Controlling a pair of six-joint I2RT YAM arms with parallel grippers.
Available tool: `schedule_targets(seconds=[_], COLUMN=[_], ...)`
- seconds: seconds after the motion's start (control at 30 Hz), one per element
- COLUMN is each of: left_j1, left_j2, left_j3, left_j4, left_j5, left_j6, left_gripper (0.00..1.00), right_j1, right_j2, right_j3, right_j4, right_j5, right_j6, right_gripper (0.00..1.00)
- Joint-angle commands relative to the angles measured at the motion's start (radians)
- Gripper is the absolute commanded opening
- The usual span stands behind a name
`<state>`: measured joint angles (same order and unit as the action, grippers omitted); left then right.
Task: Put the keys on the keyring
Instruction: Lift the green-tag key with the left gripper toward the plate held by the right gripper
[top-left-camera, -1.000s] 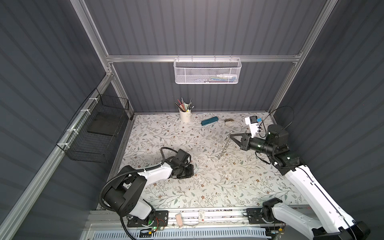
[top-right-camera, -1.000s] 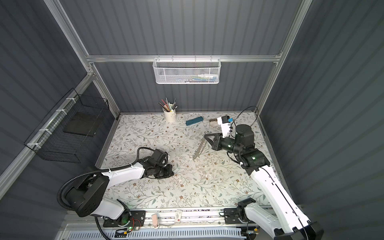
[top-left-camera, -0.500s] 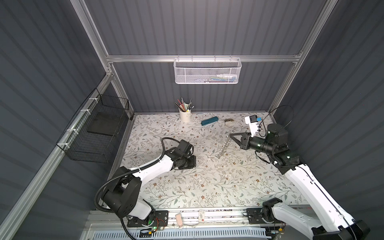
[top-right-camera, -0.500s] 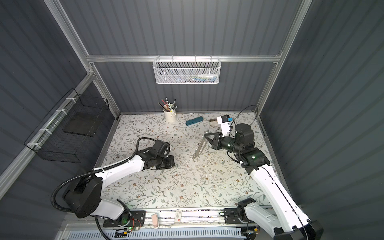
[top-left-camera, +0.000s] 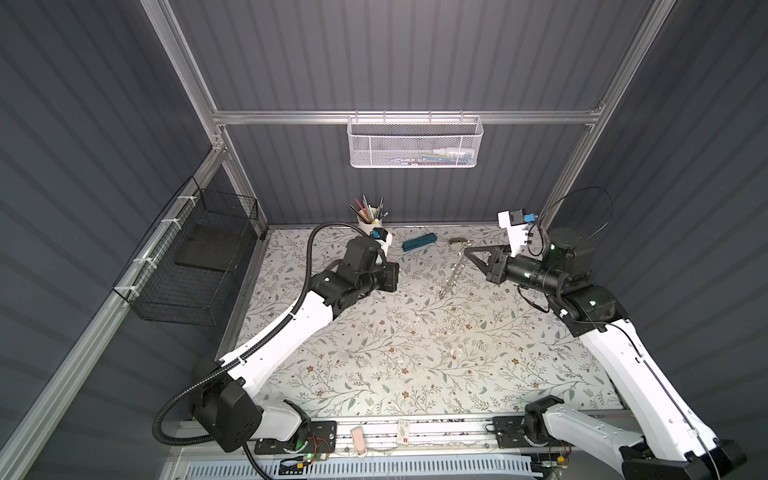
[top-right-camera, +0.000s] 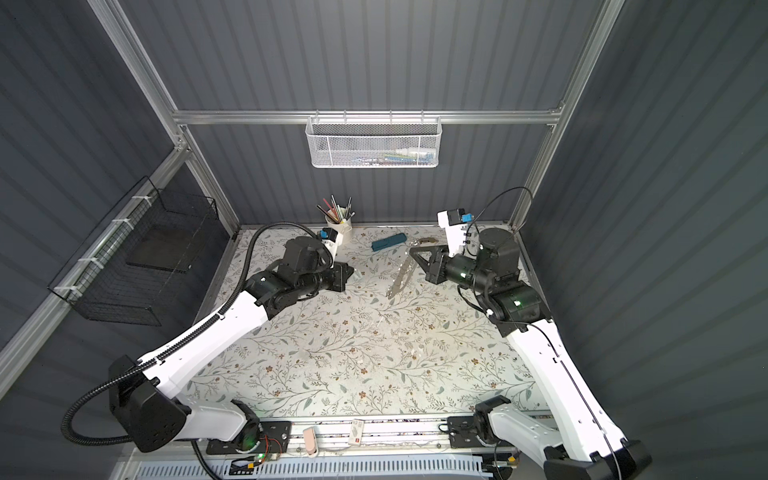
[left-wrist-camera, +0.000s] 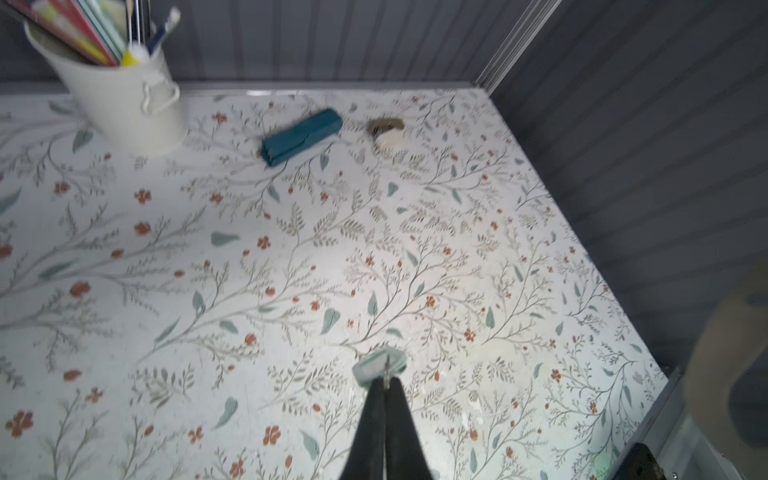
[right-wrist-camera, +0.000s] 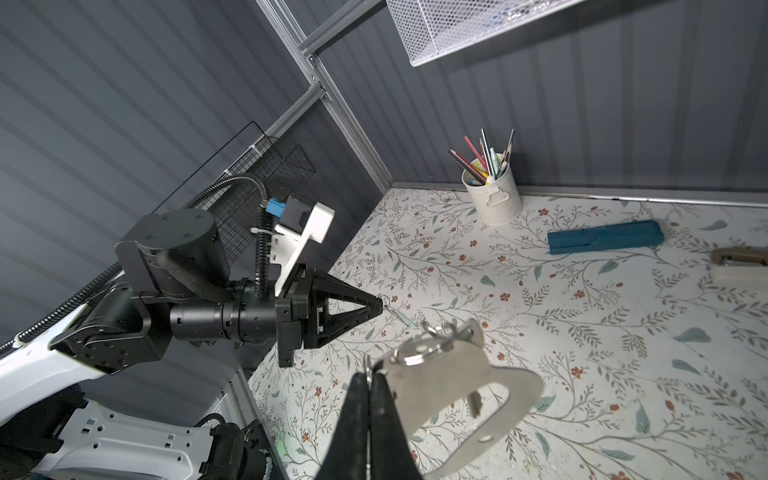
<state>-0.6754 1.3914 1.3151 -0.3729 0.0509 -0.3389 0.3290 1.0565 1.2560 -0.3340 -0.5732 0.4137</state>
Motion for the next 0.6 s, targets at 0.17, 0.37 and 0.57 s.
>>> schedule_targets(seconds=[0.17,0.37,0.57], left_j1=[-0.004,0.03,0.04], left_j2=[0.006,0.095,0.162], left_j3=[0.234,0.411,0.5], left_j4=[0.06,-0.022,-0.109], left_j5=[0.2,0.433,0.543], left_j6=[0.198,0.217,0.253], left_gripper=[0.0,0.0,0.0], right_j1=[0.004,0.005,0.007], right_j2=[0.037,0.055,0.104], right_j3=[0.135,0.18,0.226], right_j4=[-0.034,-0.047,-0.076], right_j5=[-0.036,-0.073,-0.082], right_j6=[-0.052,-0.136,-0.19], right_gripper=[0.06,0.07,0.07])
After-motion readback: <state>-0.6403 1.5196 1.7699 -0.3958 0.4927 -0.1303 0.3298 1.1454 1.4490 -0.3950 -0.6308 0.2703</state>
